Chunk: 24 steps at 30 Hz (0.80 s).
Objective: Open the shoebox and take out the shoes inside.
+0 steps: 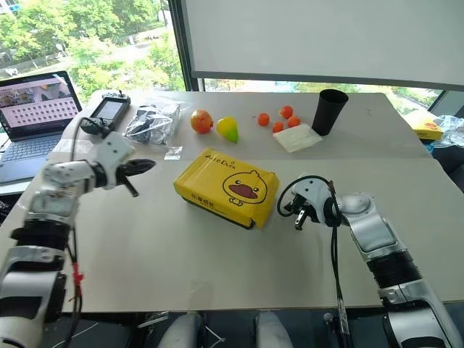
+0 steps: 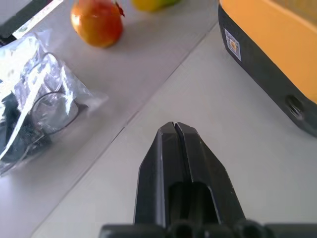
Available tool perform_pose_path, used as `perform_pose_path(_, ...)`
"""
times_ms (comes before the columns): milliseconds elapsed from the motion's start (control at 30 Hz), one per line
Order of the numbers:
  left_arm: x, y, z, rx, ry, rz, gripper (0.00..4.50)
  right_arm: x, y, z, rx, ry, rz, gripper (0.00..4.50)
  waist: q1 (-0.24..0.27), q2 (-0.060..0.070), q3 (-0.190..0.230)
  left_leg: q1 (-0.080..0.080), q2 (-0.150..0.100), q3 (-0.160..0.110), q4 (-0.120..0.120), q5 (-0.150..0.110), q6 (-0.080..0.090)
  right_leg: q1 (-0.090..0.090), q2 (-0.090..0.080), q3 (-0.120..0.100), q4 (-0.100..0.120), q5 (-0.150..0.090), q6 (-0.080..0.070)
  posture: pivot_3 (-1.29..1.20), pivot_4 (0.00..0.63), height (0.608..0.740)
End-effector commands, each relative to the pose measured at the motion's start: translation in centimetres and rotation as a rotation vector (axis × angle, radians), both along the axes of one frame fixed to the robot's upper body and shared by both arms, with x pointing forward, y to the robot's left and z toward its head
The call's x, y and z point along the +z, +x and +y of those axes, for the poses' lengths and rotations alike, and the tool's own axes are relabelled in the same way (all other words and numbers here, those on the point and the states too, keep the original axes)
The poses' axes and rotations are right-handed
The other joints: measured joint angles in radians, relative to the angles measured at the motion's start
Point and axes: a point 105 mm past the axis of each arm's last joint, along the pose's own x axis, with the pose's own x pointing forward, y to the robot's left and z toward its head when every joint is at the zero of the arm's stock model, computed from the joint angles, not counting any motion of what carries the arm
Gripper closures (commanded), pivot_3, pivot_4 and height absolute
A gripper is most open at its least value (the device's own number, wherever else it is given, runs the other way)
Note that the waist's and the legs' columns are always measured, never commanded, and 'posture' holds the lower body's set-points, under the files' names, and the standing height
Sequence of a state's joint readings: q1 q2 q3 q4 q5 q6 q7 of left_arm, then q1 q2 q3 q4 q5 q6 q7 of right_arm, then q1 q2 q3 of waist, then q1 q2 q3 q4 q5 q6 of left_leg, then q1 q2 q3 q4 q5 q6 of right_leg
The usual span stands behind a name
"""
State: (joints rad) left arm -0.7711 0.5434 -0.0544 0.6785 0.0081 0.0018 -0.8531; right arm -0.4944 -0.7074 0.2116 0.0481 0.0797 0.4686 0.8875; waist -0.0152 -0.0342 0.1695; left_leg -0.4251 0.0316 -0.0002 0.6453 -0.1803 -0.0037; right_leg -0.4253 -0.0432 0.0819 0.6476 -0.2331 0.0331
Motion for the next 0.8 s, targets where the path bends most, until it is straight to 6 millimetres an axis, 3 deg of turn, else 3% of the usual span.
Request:
perform_pose_path(33, 0.1, 0.6, -2.2, -0.035, -0.029, -0.057, 4.5, 1.7, -0.1, 1.0, -0.005, 0.028, -0.058, 4.48, -0.003, 0.0, 0.0, -0.002, 0.0, 0.0, 0.0, 0.0, 0.0, -0.002, 0.0, 0.0, 0.0, 0.001, 0.0, 0.0, 0.15, 0.723)
perform_pose_path(100, -0.8, 0.5, -3.8, -0.079, -0.036, -0.047, 4.5, 1.8, 0.1, 1.5, -0.013, 0.049, -0.064, 4.48, -0.005, 0.0, 0.0, -0.001, 0.0, 0.0, 0.0, 0.0, 0.0, -0.002, 0.0, 0.0, 0.001, 0.001, 0.0, 0.0, 0.15, 0.723)
perform_pose_path(200, -2.2, -1.7, -6.6, -0.249, -0.04, 0.01, 4.5, 1.8, 0.2, 1.7, -0.041, 0.077, -0.075, 4.48, -0.004, 0.0, 0.0, 0.001, 0.0, 0.0, 0.0, 0.0, 0.0, 0.0, 0.001, 0.0, 0.002, 0.001, 0.0, 0.0, 0.15, 0.723)
perform_pose_path(367, -2.3, -7.4, -8.1, -0.501, -0.132, 0.204, 4.5, 0.9, 1.1, 0.5, -0.087, 0.039, -0.096, 4.48, -0.013, 0.0, 0.0, 0.0, 0.0, 0.0, 0.0, 0.0, 0.0, 0.0, 0.0, 0.0, 0.0, 0.001, 0.0, 0.0, 0.15, 0.723)
perform_pose_path(433, -2.0, -8.4, -7.5, -0.498, -0.168, 0.281, 4.5, 1.0, 1.5, 0.4, -0.097, 0.031, -0.11, 4.48, -0.014, 0.0, 0.0, 0.001, 0.0, 0.0, 0.0, 0.0, 0.0, 0.0, 0.0, 0.0, 0.001, 0.001, 0.0, 0.0, 0.15, 0.723)
perform_pose_path(567, -1.1, -10.1, -4.2, -0.451, -0.077, 0.342, 4.5, 0.9, 0.8, 2.8, -0.008, 0.056, -0.079, 4.48, -0.031, 0.0, 0.0, 0.003, 0.002, -0.001, 0.0, 0.0, 0.0, 0.002, 0.002, 0.0, 0.001, 0.0, 0.0, 0.0, 0.15, 0.723)
perform_pose_path(800, -1.2, -8.9, -1.5, -0.296, -0.024, 0.285, 4.5, 0.0, -1.2, 5.7, 0.076, 0.08, -0.022, 4.48, -0.033, 0.0, 0.0, 0.003, 0.002, -0.001, -0.001, 0.0, 0.0, 0.001, 0.002, 0.0, 0.001, 0.0, 0.0, 0.0, 0.15, 0.723)
